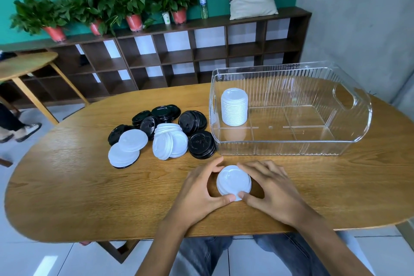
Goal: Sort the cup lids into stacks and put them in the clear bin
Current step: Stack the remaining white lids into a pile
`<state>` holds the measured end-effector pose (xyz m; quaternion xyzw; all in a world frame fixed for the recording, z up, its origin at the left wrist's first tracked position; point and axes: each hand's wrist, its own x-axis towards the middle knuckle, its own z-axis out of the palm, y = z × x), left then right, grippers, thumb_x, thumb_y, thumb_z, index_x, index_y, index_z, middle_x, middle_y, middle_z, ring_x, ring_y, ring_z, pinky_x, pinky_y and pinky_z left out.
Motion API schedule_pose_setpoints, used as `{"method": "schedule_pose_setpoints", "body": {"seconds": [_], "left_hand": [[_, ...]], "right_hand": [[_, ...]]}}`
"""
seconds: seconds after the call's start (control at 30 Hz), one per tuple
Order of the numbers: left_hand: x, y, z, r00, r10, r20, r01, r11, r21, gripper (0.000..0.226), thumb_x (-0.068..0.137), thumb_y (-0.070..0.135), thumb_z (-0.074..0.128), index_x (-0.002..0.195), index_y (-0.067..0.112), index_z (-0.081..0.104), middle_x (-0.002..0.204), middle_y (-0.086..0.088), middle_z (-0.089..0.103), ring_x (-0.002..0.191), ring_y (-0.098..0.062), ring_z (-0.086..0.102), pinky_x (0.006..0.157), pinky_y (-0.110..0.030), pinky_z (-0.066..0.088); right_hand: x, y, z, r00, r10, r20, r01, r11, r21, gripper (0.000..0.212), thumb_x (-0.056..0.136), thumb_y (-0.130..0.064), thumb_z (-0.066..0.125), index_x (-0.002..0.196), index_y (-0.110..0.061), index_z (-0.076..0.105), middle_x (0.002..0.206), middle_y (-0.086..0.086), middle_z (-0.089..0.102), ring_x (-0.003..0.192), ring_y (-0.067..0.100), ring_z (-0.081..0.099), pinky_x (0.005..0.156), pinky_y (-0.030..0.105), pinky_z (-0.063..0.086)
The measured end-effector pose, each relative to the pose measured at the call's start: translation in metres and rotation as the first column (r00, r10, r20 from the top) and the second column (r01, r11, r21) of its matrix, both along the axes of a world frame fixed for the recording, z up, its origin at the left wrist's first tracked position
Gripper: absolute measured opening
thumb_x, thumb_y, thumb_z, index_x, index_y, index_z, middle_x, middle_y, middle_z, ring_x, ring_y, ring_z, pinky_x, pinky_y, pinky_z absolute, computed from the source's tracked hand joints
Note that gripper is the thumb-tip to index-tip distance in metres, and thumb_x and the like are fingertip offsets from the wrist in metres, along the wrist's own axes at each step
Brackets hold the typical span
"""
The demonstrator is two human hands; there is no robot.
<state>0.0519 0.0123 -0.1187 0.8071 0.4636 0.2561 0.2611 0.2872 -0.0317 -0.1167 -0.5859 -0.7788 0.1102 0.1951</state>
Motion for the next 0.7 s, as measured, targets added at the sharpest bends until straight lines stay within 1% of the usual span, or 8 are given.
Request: {"method": "schedule_pose_setpoints", "body": {"seconds": [0.13,0.2,0.27,0.33,0.43,0.57,0.63,0.7], "left_hand": [[0.002,-0.001,0.002,0.999,-0.040,0.012,0.040,0.999,0.002,0.091,0.072,0.068,0.079,0.149,0.057,0.031,0.132,0.044,0.050,0.133,0.016,0.036,0.110,-0.013,0.023],[-0.001,0.001,0.002,0.987,-0.011,0.162,0.021,0.998,-0.061,0.085,0.073,0.061,0.081,0.147,0.052,0.040,0.131,0.033,0.059,0.130,0.005,0.049,0.108,-0.014,0.034],[-0.013,0.006,0.004,0.926,0.165,0.339,-0.162,0.986,-0.040,0.065,0.077,0.052,0.082,0.135,0.043,0.056,0.119,0.021,0.067,0.117,-0.005,0.061,0.102,-0.019,0.044],[-0.032,0.020,0.006,0.820,0.395,0.415,-0.457,0.887,0.060,0.043,0.081,0.037,0.084,0.119,0.034,0.063,0.109,0.012,0.066,0.105,-0.009,0.063,0.100,-0.035,0.050],[-0.056,0.045,0.010,0.718,0.611,0.333,-0.665,0.744,0.070,0.048,0.086,0.032,0.081,0.126,0.021,0.058,0.118,-0.002,0.056,0.108,-0.019,0.058,0.102,-0.051,0.046],[-0.060,0.064,0.007,0.730,0.675,0.104,-0.681,0.730,0.045,0.065,0.088,0.055,0.071,0.133,0.013,0.050,0.123,-0.005,0.062,0.121,-0.030,0.056,0.105,-0.055,0.040],[-0.060,0.065,0.004,0.741,0.663,0.112,-0.670,0.741,0.048,0.064,0.088,0.056,0.072,0.132,0.015,0.049,0.117,0.000,0.062,0.118,-0.029,0.057,0.106,-0.053,0.040],[-0.063,0.062,0.003,0.728,0.650,0.219,-0.665,0.747,-0.006,0.063,0.084,0.050,0.079,0.129,0.017,0.049,0.115,0.005,0.058,0.116,-0.026,0.059,0.103,-0.046,0.044]], "right_hand": [[0.000,0.000,0.002,1.000,-0.011,-0.020,0.011,1.000,-0.003,0.075,0.083,-0.076,0.040,0.148,-0.039,0.040,0.141,-0.029,0.042,0.131,0.002,0.032,0.103,0.023,0.019],[0.001,0.000,0.003,0.999,-0.016,-0.035,0.016,1.000,-0.005,0.077,0.081,-0.077,0.039,0.148,-0.041,0.038,0.140,-0.031,0.041,0.131,0.000,0.030,0.104,0.021,0.017],[0.001,0.000,0.004,0.999,-0.022,-0.038,0.021,1.000,-0.014,0.079,0.079,-0.078,0.040,0.149,-0.043,0.032,0.138,-0.033,0.039,0.132,-0.002,0.027,0.104,0.020,0.016],[0.000,0.000,0.005,0.998,-0.027,-0.056,0.025,0.999,-0.026,0.079,0.079,-0.076,0.044,0.149,-0.043,0.030,0.133,-0.034,0.037,0.132,-0.002,0.026,0.105,0.020,0.016],[-0.001,0.000,0.008,0.997,-0.036,-0.068,0.034,0.999,-0.035,0.075,0.080,-0.072,0.052,0.146,-0.043,0.032,0.128,-0.036,0.034,0.130,-0.002,0.028,0.101,0.020,0.016],[-0.001,-0.002,0.008,0.993,-0.045,-0.110,0.041,0.999,-0.036,0.075,0.076,-0.074,0.051,0.144,-0.045,0.035,0.117,-0.050,0.024,0.118,-0.010,0.025,0.100,0.020,0.017],[-0.001,-0.003,0.008,0.992,-0.040,-0.117,0.037,0.999,-0.028,0.075,0.075,-0.076,0.049,0.142,-0.046,0.035,0.116,-0.052,0.022,0.116,-0.013,0.023,0.099,0.019,0.016],[-0.001,-0.003,0.008,0.990,-0.043,-0.133,0.039,0.999,-0.029,0.073,0.075,-0.075,0.050,0.140,-0.046,0.037,0.116,-0.055,0.023,0.116,-0.014,0.023,0.100,0.020,0.017]]}}
